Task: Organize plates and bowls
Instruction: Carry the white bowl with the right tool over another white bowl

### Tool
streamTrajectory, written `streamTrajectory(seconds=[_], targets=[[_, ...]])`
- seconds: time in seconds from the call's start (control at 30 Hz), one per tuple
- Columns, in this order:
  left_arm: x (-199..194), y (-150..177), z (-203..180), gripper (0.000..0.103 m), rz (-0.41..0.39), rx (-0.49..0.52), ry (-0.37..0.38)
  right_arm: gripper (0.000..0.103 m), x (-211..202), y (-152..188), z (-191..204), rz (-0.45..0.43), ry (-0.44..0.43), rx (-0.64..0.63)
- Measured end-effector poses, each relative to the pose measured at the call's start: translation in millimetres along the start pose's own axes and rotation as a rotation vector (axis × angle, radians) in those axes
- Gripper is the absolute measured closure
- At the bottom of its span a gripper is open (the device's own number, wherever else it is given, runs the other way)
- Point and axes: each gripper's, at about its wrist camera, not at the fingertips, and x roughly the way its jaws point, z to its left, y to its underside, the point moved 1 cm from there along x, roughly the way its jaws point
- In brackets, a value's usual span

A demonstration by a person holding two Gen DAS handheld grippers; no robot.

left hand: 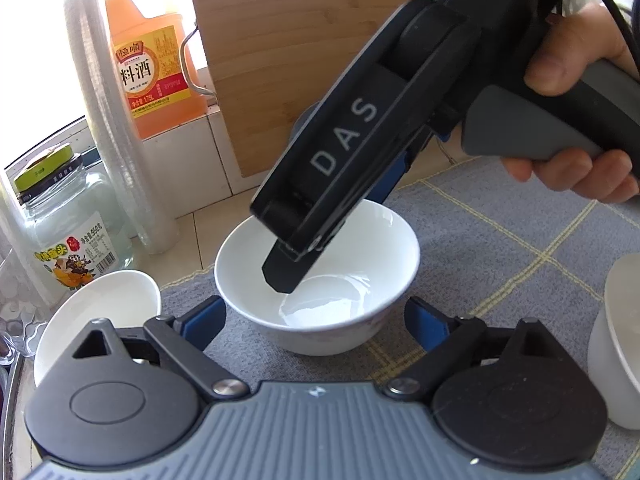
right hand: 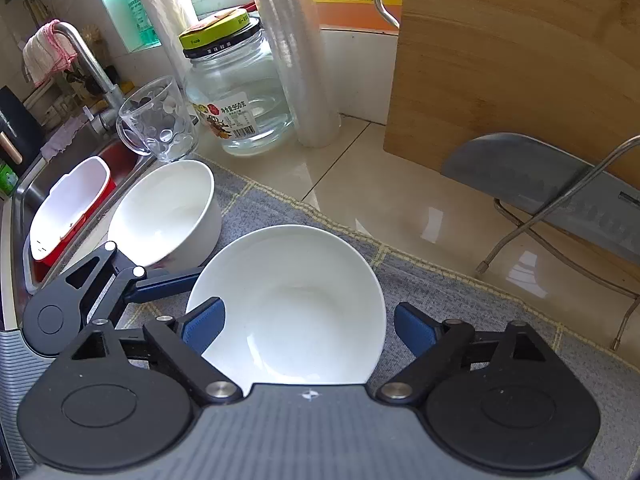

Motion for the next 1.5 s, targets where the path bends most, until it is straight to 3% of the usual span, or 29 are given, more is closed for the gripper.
streamTrajectory(seconds=[0.2, 0.87, 1.5], targets=[[0, -1, 3, 0.010, -0.007, -0.010, 0.002, 0.017, 3, -1, 2, 0.006, -0.009, -0.010], [-5, -1, -1, 0.013, 0.007, -0.015, 0.033, 0.019, -5, 2, 3, -0.004, -0.026, 0.007], [-51, -2, -22, 0.013, 0.030, 0.004, 0.065, 0.019, -51, 31, 22, -0.021, -0.087, 0.050]])
